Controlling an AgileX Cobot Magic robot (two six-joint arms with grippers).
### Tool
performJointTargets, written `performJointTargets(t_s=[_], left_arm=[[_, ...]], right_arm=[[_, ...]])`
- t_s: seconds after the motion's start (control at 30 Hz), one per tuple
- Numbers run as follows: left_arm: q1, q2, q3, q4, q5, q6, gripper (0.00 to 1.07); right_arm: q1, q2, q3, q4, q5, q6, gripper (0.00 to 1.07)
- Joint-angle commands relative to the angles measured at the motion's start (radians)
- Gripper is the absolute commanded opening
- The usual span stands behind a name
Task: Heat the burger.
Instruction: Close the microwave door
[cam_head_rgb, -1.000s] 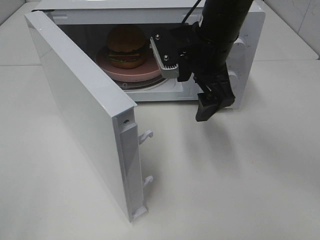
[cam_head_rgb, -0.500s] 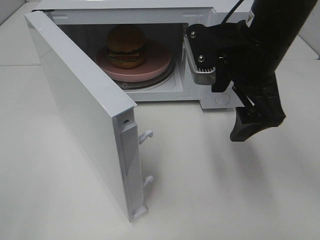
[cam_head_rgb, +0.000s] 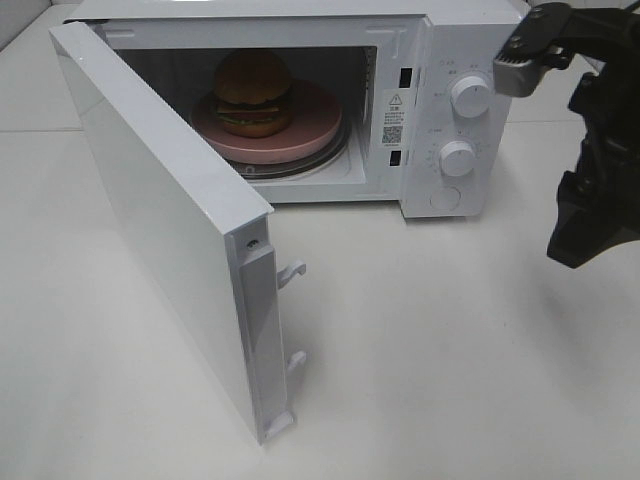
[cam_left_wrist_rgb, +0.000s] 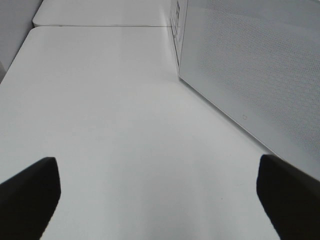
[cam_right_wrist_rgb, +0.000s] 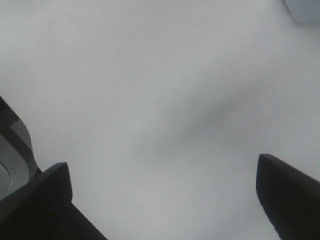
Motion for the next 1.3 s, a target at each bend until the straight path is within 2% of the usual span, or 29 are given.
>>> performJointTargets(t_s=[0.03, 0.07, 0.13, 0.3, 0.33, 0.57, 0.77, 0.8, 0.83, 1.0, 1.07, 1.1, 1.13, 1.3], left_arm=[[0.0, -0.016, 0.002, -0.007, -0.008, 0.002, 1.0], [0.0, -0.016, 0.002, -0.007, -0.008, 0.002, 1.0], [0.0, -0.016, 0.002, -0.007, -0.008, 0.002, 1.0], [0.0, -0.016, 0.002, -0.007, -0.008, 0.002, 1.0], [0.0, -0.016, 0.002, -0.007, -0.008, 0.002, 1.0], [0.0, -0.016, 0.002, -0.007, -0.008, 0.002, 1.0], [0.0, -0.016, 0.002, -0.007, -0.008, 0.002, 1.0], [0.0, -0.016, 0.002, -0.007, -0.008, 0.002, 1.0], [0.0, -0.016, 0.002, -0.007, -0.008, 0.002, 1.0], [0.0, -0.016, 0.002, -0.007, -0.008, 0.002, 1.0], [0.0, -0.016, 0.002, -0.007, -0.008, 0.002, 1.0], [0.0, -0.016, 0.002, -0.007, -0.008, 0.002, 1.0], [0.0, -0.016, 0.002, -0.007, -0.008, 0.002, 1.0], [0.0, -0.016, 0.002, -0.007, -0.008, 0.002, 1.0]], right_arm=[[-0.103, -0.007, 0.009, -0.029, -0.004, 0.219, 0.97], [-0.103, -0.007, 0.009, -0.029, -0.004, 0.219, 0.97], [-0.18, -0.007, 0.009, -0.031, -0.005, 0.346, 0.97], [-0.267, -0.007, 0.009, -0.033, -0.002, 0.512, 0.97], [-0.312, -0.008, 0.009, -0.036, 0.001, 0.575, 0.97], [-0.408, -0.071, 0.017, -0.044, 0.002, 0.62, 0.97], [-0.457, -0.227, 0.156, -0.051, -0.009, 0.616, 0.97], [-0.457, -0.307, 0.21, -0.044, -0.007, 0.616, 0.97], [-0.457, -0.307, 0.21, -0.044, -0.007, 0.616, 0.97], [-0.457, -0.557, 0.369, -0.02, -0.01, 0.616, 0.97], [-0.457, -0.594, 0.389, -0.02, -0.009, 0.611, 0.97], [-0.457, -0.685, 0.436, -0.02, -0.007, 0.609, 0.97], [-0.457, -0.685, 0.436, -0.02, -0.007, 0.609, 0.97], [-0.455, -0.924, 0.528, -0.017, -0.003, 0.606, 0.97]])
